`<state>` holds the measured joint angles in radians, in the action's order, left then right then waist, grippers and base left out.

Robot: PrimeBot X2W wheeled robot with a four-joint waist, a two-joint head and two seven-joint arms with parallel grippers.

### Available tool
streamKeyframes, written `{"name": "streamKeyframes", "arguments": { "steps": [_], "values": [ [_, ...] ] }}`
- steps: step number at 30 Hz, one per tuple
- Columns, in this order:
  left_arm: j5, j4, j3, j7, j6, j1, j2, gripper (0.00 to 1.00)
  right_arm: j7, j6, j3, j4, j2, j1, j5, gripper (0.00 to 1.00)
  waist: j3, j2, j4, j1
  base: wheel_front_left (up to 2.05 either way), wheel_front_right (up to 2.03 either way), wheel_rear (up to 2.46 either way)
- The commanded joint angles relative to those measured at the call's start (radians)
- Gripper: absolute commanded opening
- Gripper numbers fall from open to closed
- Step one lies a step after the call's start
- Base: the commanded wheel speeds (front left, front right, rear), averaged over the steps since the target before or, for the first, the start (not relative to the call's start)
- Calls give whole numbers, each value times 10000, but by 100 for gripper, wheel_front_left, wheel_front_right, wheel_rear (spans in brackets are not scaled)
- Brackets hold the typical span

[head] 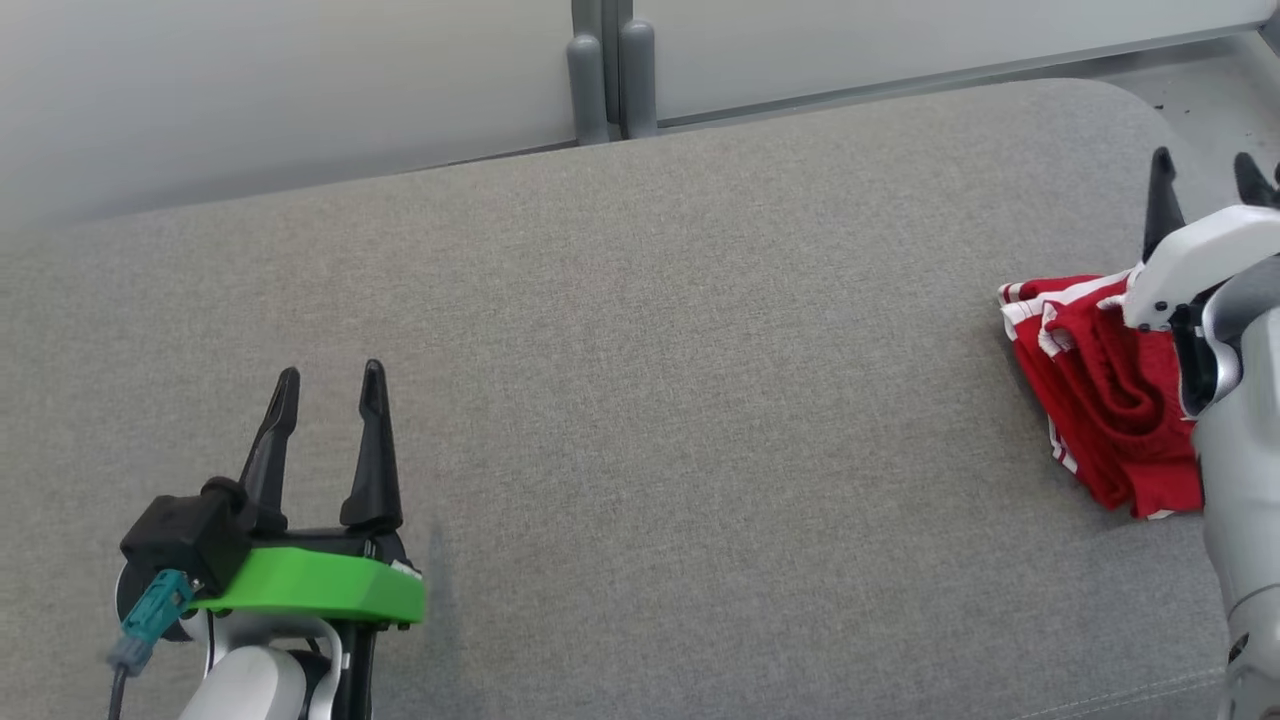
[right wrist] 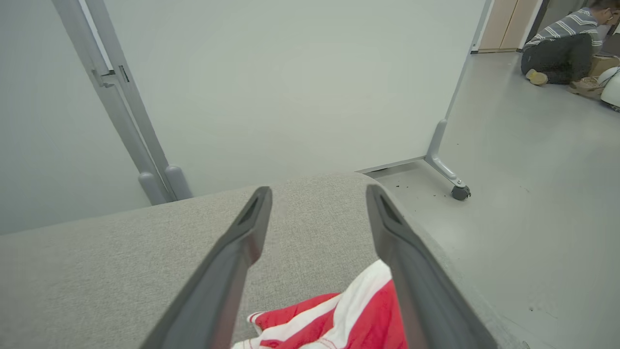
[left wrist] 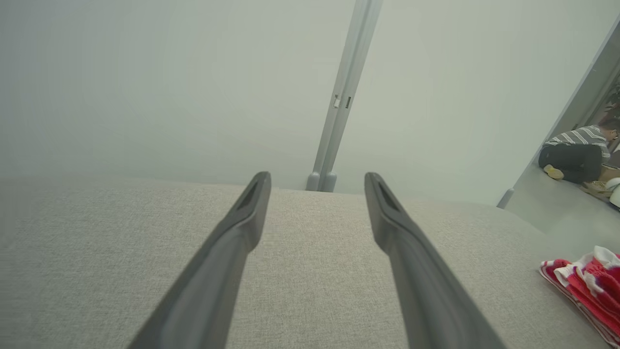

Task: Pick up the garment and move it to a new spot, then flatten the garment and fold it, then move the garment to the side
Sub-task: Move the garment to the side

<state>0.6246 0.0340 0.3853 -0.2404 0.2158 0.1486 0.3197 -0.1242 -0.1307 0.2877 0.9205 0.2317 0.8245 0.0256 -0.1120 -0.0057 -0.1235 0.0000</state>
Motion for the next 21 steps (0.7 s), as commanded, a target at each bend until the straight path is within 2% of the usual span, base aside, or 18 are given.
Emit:
{"name": "streamKeyframes", "arguments": {
  "steps": [1,4,5,9,13,16,21],
  "values": [
    [75,-69,-126,-70,52,-241,-27,100,-5,-1,-555,-285,-77,-329,-482,100,357,57,146,0,0,0,0],
    [132,-176,-330,-145,75,-370,-52,100,168,-1,-1680,-1174,-111,-792,-1521,100,535,57,297,0,0,0,0],
    [132,-176,-330,-145,75,-370,-52,100,168,-1,-1680,-1174,-111,-792,-1521,100,535,57,297,0,0,0,0],
    [69,-369,-468,-173,71,-622,-52,100,359,-1,-2670,-2659,-48,-1648,-2499,100,731,57,495,0,0,0,0],
    [-84,-635,-548,-202,214,-850,29,100,537,-1,-3015,-4064,-249,-2667,-2986,100,878,57,719,0,0,0,0],
    [-174,-725,-649,-219,309,-945,4,100,502,-1,-2908,-5112,-443,-3524,-2559,100,962,57,916,0,0,0,0],
    [-329,-820,-633,-242,230,-1157,34,100,766,1,-2654,-6836,-1221,-5094,-1902,100,1045,57,1207,0,0,0,0]
  ]
}}
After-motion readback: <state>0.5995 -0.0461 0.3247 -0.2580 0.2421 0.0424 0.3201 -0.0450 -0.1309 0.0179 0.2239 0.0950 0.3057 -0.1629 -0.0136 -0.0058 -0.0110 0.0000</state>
